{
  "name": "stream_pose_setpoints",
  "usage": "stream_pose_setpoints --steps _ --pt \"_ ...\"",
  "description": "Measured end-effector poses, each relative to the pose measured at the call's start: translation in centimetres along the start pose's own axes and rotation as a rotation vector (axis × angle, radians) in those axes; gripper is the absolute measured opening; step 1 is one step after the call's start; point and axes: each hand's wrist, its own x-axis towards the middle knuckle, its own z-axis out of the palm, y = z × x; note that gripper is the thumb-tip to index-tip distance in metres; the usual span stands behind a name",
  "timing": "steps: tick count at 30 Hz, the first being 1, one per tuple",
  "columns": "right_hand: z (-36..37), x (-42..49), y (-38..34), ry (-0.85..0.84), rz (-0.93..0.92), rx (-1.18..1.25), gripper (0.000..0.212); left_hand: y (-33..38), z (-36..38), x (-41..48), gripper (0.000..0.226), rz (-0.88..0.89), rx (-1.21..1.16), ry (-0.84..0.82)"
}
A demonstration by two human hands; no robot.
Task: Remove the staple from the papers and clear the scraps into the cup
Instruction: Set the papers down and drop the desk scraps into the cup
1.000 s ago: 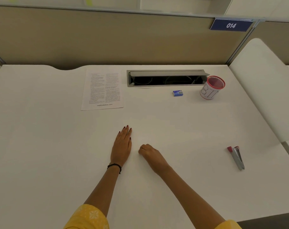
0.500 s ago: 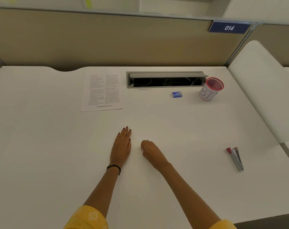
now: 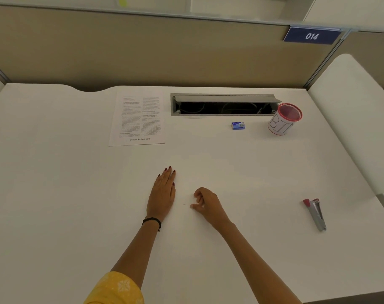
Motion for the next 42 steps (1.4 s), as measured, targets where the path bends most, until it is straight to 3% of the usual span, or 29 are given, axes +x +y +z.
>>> stream_pose_setpoints --steps 4,9,14,19,24,28,34,42 --pt "0.4 0.5 -0.6 0.083 0.04 -0.017 0.02 -0.1 0.1 0.0 0.054 -0.004 0.006 -0.009" --pt "0.6 0.1 -0.5 0.007 -0.046 -0.044 0.009 -0.1 0.1 0.0 0.055 -0.003 0.0 -0.005" --pt "0.8 -0.3 -0.2 0.161 -0.095 -0.113 0.03 -0.1 0.0 0.0 0.054 0.003 -0.003 -0.005" --pt "2.0 -0.7 -0.6 0.052 -0.287 -0.279 0.026 0.0 -0.1 -0.1 0.055 0.001 -0.016 -0.002" --pt "1.3 -0.3 -0.3 0.095 -0.184 -0.133 0.013 -0.1 0.0 -0.1 0.055 -0.001 -0.018 -0.005" --pt "0.9 0.0 -0.4 -0.026 -0.159 -0.16 0.012 -0.1 0.0 -0.1 0.055 0.005 -0.03 -0.005" --pt "1.3 0.6 -1.3 -0.059 -0.117 -0.234 0.006 -0.2 0.0 0.0 0.055 0.001 -0.047 -0.007" --pt "2.0 0.1 -1.1 -0.026 -0.283 -0.485 0.014 -0.2 0.1 -0.1 0.055 -0.005 -0.059 -0.01"
